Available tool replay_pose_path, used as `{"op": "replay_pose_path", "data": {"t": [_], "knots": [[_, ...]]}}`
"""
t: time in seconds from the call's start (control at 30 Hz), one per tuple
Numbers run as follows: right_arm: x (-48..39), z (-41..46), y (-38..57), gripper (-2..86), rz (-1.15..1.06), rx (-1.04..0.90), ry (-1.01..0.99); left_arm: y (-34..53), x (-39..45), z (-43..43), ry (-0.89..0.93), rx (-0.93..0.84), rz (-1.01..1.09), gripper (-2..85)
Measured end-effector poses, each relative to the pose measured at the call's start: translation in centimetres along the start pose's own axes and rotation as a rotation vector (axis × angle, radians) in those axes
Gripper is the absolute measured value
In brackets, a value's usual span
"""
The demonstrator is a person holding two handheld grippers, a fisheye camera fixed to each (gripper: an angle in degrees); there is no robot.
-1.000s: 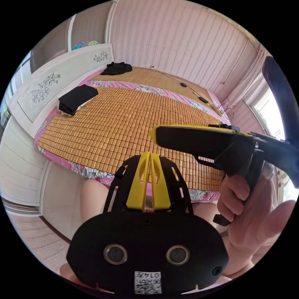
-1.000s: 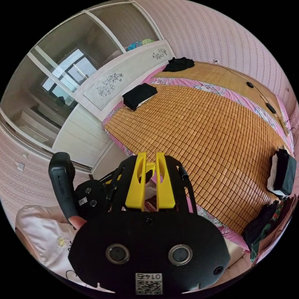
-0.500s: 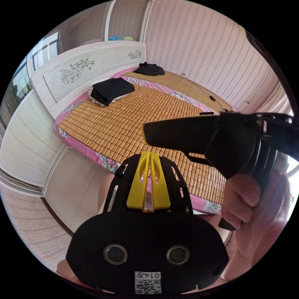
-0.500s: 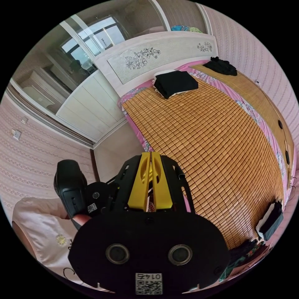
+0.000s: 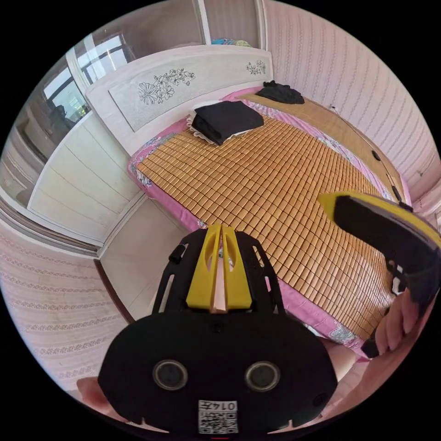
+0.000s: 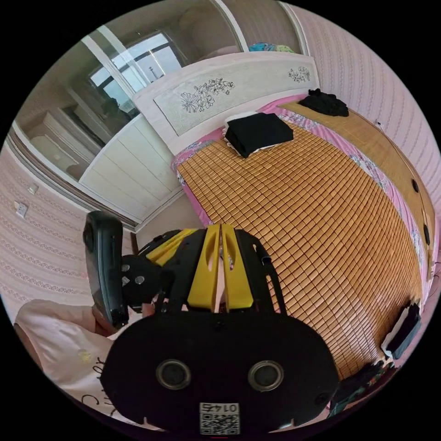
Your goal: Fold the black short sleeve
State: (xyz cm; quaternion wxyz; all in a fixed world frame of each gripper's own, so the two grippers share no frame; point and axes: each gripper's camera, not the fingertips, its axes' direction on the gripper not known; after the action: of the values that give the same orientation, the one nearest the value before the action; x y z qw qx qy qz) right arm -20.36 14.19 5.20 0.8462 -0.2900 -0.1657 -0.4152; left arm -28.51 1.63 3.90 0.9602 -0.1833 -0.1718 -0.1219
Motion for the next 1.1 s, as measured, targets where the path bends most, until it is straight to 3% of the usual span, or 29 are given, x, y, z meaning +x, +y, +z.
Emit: {"op": "replay_pose_path", "data": {"t": [0.13, 0.3, 0.53, 0.67, 1.1], "knots": [[-0.6, 3.2, 0.3, -1.0, -0.040, -0.043, 0.159, -1.6, -5.0, 1.2, -0.003, -0.014, -0.064, -0.8], [-1.8, 7.1, 1.0, -0.9, -0.119, -0.043, 0.160, -2.6, -11.8, 2.0, 0.091, 0.083, -0.144, -0.8], [-4.9, 13.2, 1.0, -0.9, -0.245, -0.060, 0.197, -2.5, -19.8, 0.7, 0.358, 0.472, 0.168, -0.8], [-6.5, 16.2, 0.7, -0.8, -0.297, -0.041, 0.257, -4.7, -22.1, 2.2, 0.207, 0.377, 0.148, -0.4], [-9.2, 27.3, -5.0, 12.8, -0.451, -0.099, 0.209, -10.6, -29.7, 9.1, 0.274, 0.371, 0.140, 10.6]]}}
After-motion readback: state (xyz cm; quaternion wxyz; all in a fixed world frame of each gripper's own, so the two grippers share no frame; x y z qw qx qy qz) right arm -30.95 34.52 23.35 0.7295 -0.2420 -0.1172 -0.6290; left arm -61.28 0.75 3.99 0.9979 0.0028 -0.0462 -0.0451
